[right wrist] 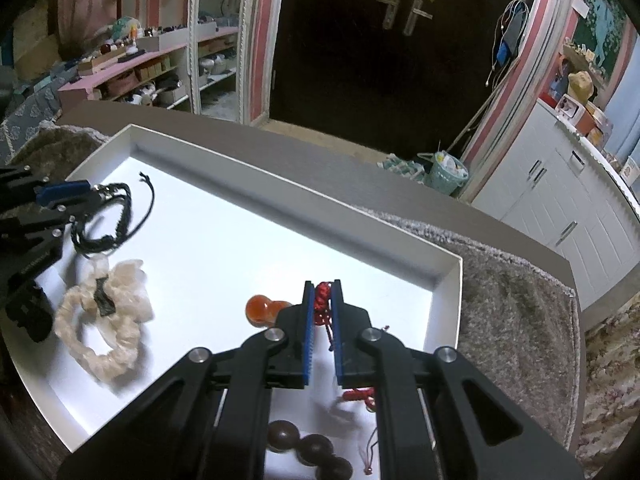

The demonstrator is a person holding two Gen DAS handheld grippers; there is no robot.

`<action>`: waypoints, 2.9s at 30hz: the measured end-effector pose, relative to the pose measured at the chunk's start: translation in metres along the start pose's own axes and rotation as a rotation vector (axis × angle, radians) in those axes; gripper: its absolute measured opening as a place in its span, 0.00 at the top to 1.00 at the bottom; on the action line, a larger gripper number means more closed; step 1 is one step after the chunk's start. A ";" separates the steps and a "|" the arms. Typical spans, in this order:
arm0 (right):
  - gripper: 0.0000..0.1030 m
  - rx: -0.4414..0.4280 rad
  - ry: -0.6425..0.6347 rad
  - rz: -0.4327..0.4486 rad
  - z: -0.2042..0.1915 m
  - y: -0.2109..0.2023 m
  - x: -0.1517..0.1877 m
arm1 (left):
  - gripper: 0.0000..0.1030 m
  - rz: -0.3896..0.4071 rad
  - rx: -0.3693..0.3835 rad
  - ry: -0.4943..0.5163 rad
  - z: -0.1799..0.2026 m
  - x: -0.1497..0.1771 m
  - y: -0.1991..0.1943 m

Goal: Organize jewelry
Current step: 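Open the left tool over the tray while the right tool releases the red charm beside it, then withdraw both open tools from the tray back over the remaining jewelry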

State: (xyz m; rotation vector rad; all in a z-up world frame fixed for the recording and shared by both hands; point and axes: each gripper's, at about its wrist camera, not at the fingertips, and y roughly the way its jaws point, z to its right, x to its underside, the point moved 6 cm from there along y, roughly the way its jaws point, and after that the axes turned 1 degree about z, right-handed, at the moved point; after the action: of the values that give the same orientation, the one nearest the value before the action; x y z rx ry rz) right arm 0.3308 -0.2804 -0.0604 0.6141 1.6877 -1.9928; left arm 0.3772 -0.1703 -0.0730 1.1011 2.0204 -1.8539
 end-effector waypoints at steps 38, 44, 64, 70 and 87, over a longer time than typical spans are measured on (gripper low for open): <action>0.65 0.035 0.078 0.062 0.039 -0.035 -0.010 | 0.61 0.108 0.030 -0.074 -0.030 -0.012 -0.046; 0.65 0.040 0.094 0.093 0.046 -0.048 -0.013 | 0.60 0.131 0.036 -0.099 -0.039 -0.013 -0.060; 0.65 0.038 0.105 0.141 0.053 -0.075 -0.015 | 0.59 0.198 0.023 -0.110 -0.060 -0.020 -0.104; 0.65 0.048 0.118 0.165 0.060 -0.097 -0.013 | 0.59 0.205 -0.027 -0.103 -0.087 0.001 -0.136; 0.65 0.039 0.200 0.174 0.034 -0.197 0.165 | 0.42 0.260 0.001 -0.167 -0.076 0.183 -0.208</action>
State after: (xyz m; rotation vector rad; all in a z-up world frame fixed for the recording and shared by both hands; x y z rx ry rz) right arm 0.0787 -0.2940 0.0003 0.9687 1.6471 -1.8975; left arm 0.1441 -0.0174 -0.0035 1.1087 1.6968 -1.7510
